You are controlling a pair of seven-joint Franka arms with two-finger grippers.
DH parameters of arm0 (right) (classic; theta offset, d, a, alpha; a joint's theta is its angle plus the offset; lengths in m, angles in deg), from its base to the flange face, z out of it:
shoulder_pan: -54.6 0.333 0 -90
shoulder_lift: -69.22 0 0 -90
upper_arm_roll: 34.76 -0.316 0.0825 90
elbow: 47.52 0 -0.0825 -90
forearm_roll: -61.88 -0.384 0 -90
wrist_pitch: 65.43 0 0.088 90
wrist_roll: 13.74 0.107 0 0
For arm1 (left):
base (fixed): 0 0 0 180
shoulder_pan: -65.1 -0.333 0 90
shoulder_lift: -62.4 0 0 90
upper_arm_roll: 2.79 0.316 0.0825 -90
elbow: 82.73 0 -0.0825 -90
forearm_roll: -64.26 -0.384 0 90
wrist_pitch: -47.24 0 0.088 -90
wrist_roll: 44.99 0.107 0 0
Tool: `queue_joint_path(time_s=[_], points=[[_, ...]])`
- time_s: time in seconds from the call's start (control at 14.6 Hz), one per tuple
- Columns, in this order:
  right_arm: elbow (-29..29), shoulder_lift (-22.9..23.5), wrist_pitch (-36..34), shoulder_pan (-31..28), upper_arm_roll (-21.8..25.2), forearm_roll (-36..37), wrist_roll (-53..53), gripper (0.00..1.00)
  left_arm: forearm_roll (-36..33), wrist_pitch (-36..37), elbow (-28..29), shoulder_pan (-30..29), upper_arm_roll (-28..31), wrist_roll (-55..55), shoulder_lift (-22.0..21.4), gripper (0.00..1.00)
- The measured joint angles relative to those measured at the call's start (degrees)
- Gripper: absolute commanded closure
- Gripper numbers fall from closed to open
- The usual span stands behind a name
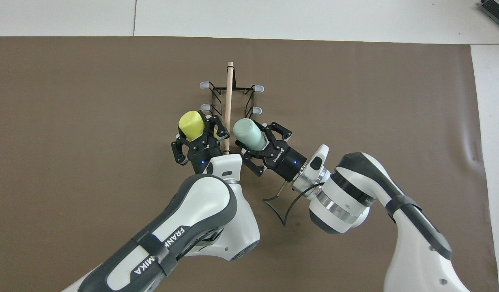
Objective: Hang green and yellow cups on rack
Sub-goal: 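Hang the green cup on a peg while the left gripper hangs yellow, then open both grippers and release the cups onto the rack pegs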
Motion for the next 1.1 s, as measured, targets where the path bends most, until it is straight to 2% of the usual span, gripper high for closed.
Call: queue_joint_path(time_s=[0.14,0.21,0.34,0.41,0.48,0.69,0.75,0.82,1.1], points=[[-0.25,-0.01,-0.01,-0.06,0.12,0.00,0.00,0.00,0.00,0.10,-0.01,0.28,-0.24,-0.33,0.00,1.00],[-0.33,-0.03,-0.01,-0.07,0.16,0.00,-0.01,0.00,0.00,0.14,-0.01,0.46,-0.24,-0.57,0.00,0.87],[-0.46,-0.22,-0.01,-0.14,0.19,0.00,-0.01,0.00,0.00,0.17,-0.01,0.62,-0.24,-1.68,0.00,0.51],[-0.48,-0.50,0.00,-0.24,0.21,0.00,-0.01,0.00,0.00,0.18,-0.01,0.62,-0.24,-1.98,0.00,0.43],[-0.50,-0.83,0.16,-0.47,0.23,0.00,-0.01,0.00,0.00,0.19,-0.01,0.62,-0.24,-2.20,0.00,0.38],[-0.55,-2.43,3.26,-1.55,0.29,0.73,-0.23,0.00,0.00,0.22,-0.11,0.62,-0.24,-2.52,0.00,0.10],[-0.55,-3.15,4.46,-2.08,0.30,1.54,-0.30,0.00,0.00,0.24,-0.21,0.61,-0.24,-2.56,-0.01,0.08],[-0.55,-3.84,5.37,-2.75,0.32,2.53,-0.34,0.00,0.00,0.28,-0.33,0.61,-0.23,-2.57,-0.03,0.01],[-0.54,-6.38,10.28,-6.15,0.36,8.13,-1.33,0.00,0.02,0.34,-0.89,0.60,-0.21,-2.58,-0.30,0.01]])
